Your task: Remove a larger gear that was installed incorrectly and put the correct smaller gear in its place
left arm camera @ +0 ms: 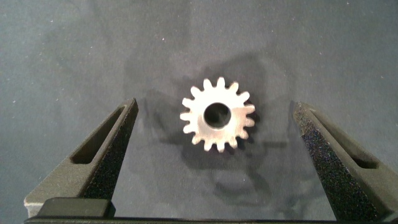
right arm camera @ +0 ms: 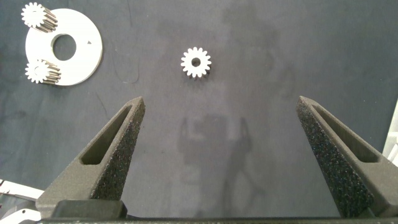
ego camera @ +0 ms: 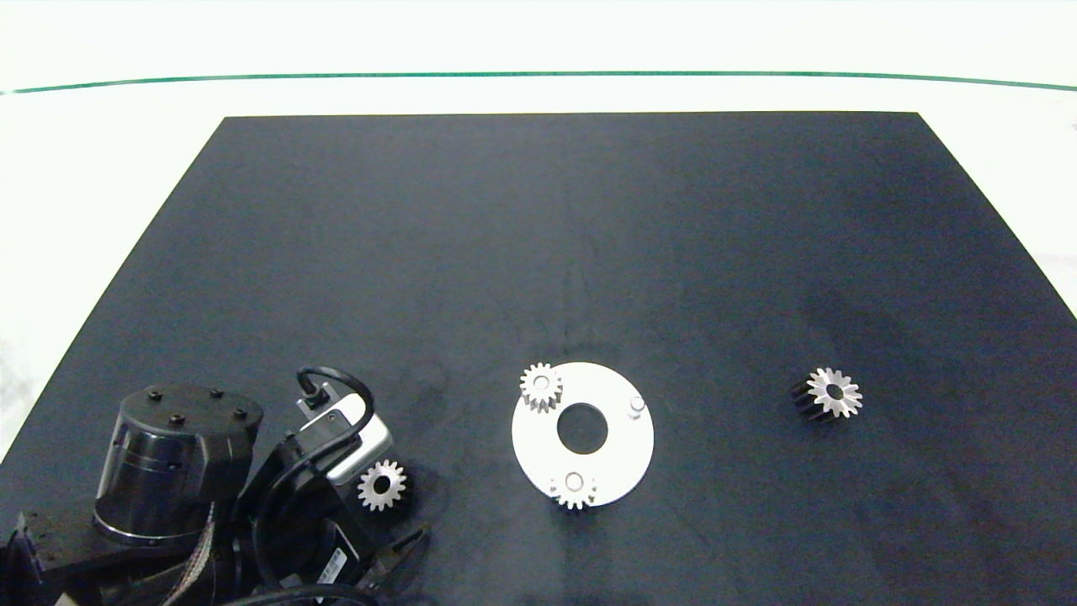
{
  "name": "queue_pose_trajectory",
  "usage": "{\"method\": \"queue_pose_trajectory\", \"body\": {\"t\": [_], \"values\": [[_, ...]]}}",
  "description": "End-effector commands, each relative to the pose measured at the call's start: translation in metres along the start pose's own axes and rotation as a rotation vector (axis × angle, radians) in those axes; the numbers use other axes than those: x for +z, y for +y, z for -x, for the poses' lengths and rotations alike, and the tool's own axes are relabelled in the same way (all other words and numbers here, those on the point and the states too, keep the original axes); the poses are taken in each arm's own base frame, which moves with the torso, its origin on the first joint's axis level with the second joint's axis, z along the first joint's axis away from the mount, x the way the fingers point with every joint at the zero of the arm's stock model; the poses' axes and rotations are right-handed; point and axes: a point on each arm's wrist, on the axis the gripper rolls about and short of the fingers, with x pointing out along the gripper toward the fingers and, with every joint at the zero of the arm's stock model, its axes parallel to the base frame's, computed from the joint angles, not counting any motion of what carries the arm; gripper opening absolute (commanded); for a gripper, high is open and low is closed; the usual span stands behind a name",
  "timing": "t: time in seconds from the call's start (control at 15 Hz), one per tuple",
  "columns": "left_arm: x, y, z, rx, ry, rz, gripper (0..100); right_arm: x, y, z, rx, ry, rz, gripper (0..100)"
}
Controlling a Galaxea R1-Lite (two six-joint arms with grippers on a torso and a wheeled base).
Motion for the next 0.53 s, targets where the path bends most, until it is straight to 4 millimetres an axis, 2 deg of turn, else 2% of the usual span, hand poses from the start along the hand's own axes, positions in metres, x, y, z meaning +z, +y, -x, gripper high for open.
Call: {"method": "queue_pose_trajectory", "body": {"t": [0.07, 0.53], "values": [[0.0012, 0.0003, -0.0055, 0.001, 0.009, 0.008, 100, -0.0014, 0.0003, -0.0015, 0.003, 0.01, 0.001, 100], [0.0009, 0.001, -0.0052, 0.008, 0.015, 0.035, 87, -0.002, 0.0005, -0.002, 0.011, 0.013, -0.006, 100]]}}
